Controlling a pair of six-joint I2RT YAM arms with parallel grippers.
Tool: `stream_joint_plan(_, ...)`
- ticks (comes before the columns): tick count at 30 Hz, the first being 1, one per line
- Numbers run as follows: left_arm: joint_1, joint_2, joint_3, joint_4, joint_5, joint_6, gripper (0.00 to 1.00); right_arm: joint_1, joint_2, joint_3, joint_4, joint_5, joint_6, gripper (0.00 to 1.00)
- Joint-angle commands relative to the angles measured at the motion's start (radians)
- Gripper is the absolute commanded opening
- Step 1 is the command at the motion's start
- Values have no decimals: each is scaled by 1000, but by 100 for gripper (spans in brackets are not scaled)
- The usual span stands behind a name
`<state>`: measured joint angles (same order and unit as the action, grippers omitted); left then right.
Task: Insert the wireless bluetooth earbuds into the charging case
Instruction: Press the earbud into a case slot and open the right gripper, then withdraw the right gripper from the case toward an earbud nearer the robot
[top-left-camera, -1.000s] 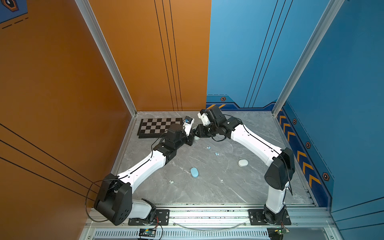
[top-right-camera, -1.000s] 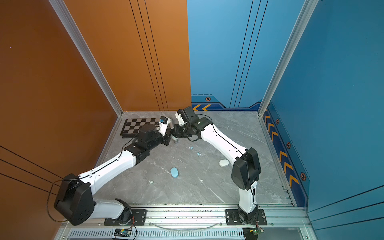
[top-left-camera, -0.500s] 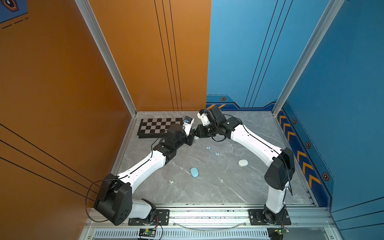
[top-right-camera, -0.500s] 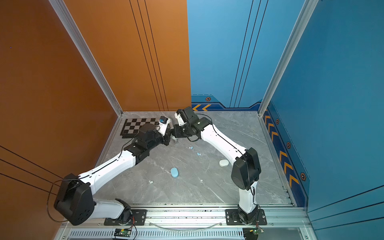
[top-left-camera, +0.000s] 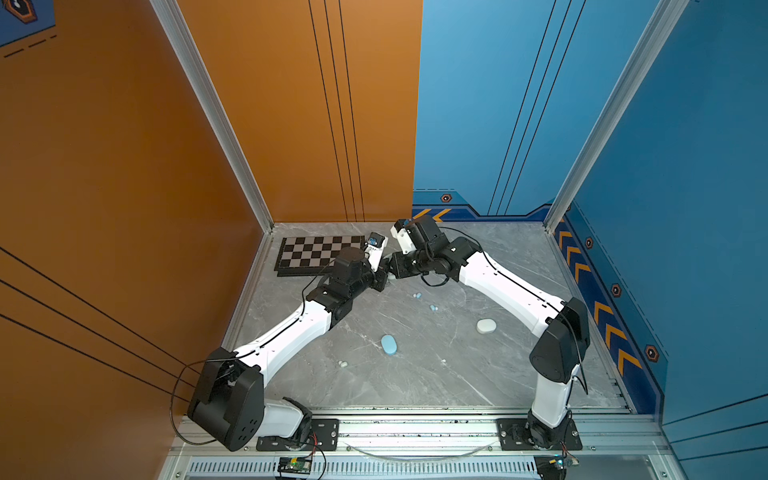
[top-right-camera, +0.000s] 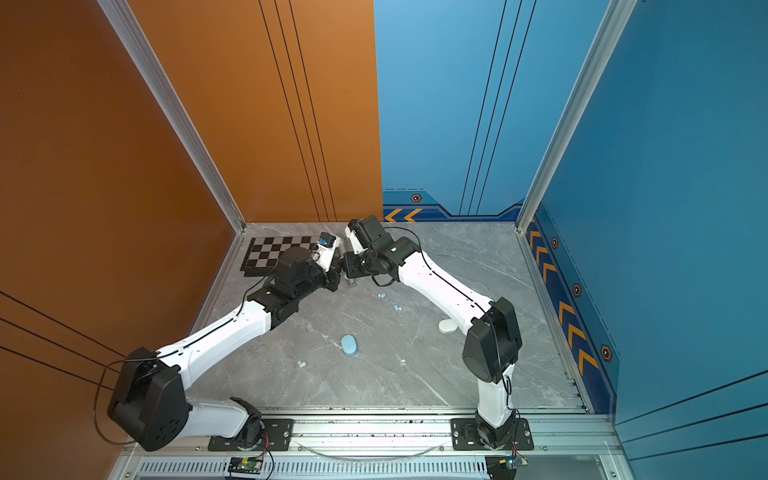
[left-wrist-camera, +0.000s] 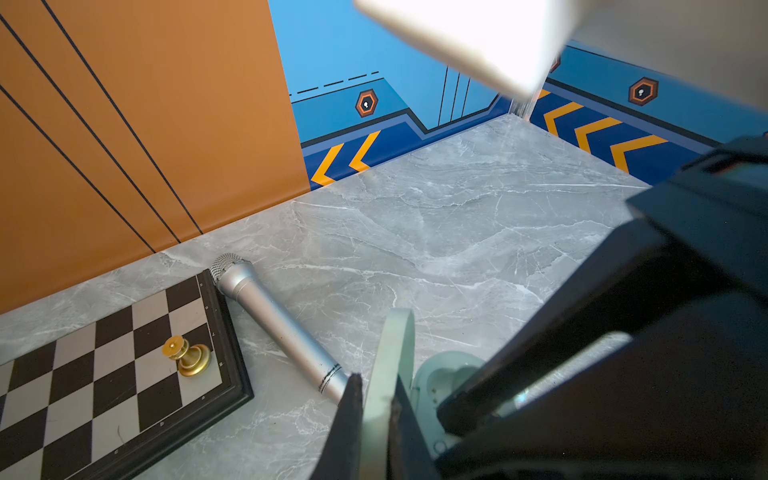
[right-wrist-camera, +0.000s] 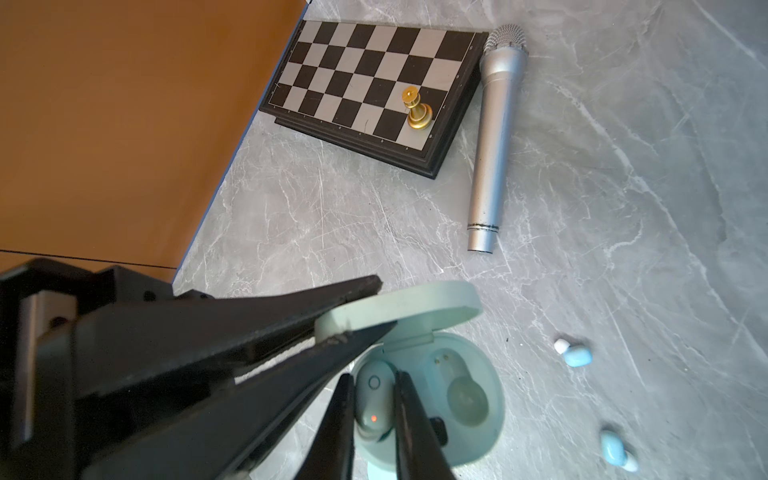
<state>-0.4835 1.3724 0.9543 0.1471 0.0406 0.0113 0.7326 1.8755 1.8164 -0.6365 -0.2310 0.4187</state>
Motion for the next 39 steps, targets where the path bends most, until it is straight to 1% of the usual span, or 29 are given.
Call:
stream_joint_plan(1, 14, -26, 30, 41, -39, 13, 0, 14, -46, -14, -33, 15, -21, 18)
stream_joint_plan(4, 17, -27, 30, 41, -41, 13, 0, 16, -50, -14, -34, 12, -23, 19)
stream_joint_plan(12, 20, -26, 29, 40, -39, 13, 0, 15, -50, -14, -23, -23, -20, 29)
stream_joint_plan(18, 22, -27, 27, 41, -36, 16, 0, 3, -68, -14, 20, -53, 3, 31)
stream_joint_plan(21, 25, -29, 26, 40, -35, 19, 0, -13, -84, -13, 36, -50, 20, 32)
stream_joint_plan(24, 28, -32, 24, 42, -23, 24, 0, -24, -108, -48, 56, -45, 39, 32)
stream_joint_plan(26, 33, -36, 19, 41, -4, 30, 0, -61, -129, -56, 75, -36, 48, 32)
stream_joint_plan(32, 51, -64, -2, 42, 61, 71, 0, -85, -202, -107, 140, 8, 55, 31)
stream_joint_plan(35, 62, -91, -20, 46, 128, 132, 0, -88, -225, -149, 152, 42, 41, 28)
stream_joint_plan(37, 74, -120, -31, 34, 120, 150, 0, -89, -234, -184, 158, 44, 12, 27)
stream_joint_plan(39, 101, -156, -37, 3, 116, 146, 0, -85, -246, -248, 200, 12, -50, 27)
